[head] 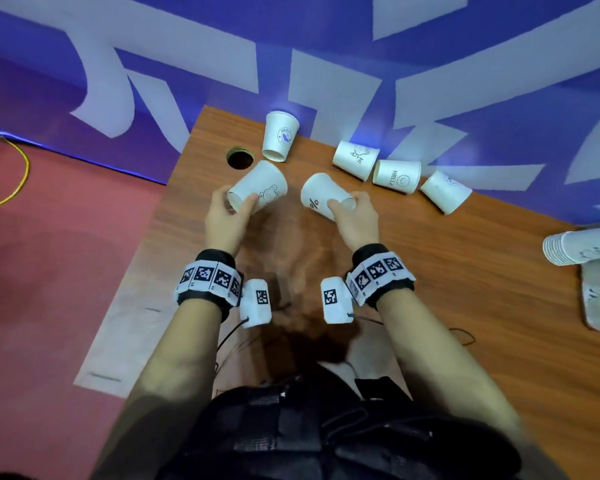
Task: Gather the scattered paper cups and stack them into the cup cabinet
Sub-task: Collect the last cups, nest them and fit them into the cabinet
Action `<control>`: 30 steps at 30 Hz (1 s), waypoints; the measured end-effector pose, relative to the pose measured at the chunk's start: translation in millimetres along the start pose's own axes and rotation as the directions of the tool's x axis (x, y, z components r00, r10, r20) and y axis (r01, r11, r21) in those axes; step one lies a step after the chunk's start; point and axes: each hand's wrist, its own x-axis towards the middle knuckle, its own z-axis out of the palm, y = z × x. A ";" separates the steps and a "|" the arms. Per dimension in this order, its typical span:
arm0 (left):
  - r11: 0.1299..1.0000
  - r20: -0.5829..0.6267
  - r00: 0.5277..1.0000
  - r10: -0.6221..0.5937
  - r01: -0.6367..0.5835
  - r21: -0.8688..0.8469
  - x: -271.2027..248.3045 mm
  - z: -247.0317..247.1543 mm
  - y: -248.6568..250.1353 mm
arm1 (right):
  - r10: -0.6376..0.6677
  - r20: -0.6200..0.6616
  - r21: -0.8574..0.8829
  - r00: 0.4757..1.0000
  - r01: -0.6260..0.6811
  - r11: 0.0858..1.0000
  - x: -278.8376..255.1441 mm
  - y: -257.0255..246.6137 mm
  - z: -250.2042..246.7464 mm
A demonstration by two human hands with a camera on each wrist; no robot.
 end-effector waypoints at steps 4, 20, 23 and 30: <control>0.998 0.050 0.997 0.056 -0.055 -0.018 -33.8 8.0 9.1 | -0.004 -0.078 0.129 0.997 0.014 0.992 -35.5 21.2 -35.5; 0.966 0.346 0.914 0.210 -0.248 0.069 -169.2 114.6 48.8 | 0.086 -0.389 0.339 0.917 0.056 0.939 -132.2 129.2 -204.4; 0.954 0.394 0.892 0.222 -0.283 0.104 -193.1 145.4 57.0 | 0.083 -0.420 0.322 0.904 0.063 0.945 -135.8 152.8 -232.3; 0.952 0.373 0.902 0.216 -0.279 0.123 -239.7 214.9 72.7 | 0.073 -0.418 0.340 0.905 0.081 0.937 -124.4 194.7 -308.1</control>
